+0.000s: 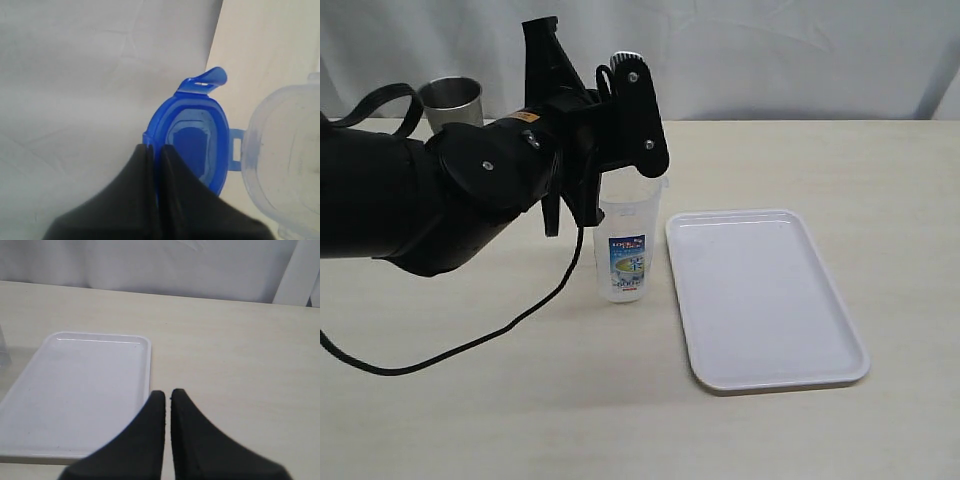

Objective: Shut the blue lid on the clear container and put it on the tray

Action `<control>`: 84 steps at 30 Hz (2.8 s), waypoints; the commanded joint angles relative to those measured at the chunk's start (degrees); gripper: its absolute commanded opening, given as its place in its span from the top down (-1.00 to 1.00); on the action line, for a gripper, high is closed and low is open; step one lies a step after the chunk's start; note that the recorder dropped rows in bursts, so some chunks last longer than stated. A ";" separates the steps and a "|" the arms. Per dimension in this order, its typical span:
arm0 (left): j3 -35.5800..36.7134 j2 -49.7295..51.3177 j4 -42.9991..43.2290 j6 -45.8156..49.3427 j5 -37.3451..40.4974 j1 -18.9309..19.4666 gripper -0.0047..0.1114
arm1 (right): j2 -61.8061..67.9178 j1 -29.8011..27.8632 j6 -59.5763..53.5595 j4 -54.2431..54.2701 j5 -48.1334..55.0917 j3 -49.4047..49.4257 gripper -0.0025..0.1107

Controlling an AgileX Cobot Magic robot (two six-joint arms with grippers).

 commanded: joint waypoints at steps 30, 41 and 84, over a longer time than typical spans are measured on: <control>0.02 -0.11 4.39 1.84 -2.42 -2.61 0.92 | -0.28 0.16 -0.17 0.03 -0.24 0.20 0.88; 0.02 -0.11 1.09 1.84 -5.33 -4.29 0.92 | -0.28 0.16 -0.17 0.03 -0.24 0.20 0.88; 0.02 -0.11 -1.04 1.84 -5.61 -3.80 0.92 | -0.28 0.16 -0.17 0.03 -0.24 0.20 0.88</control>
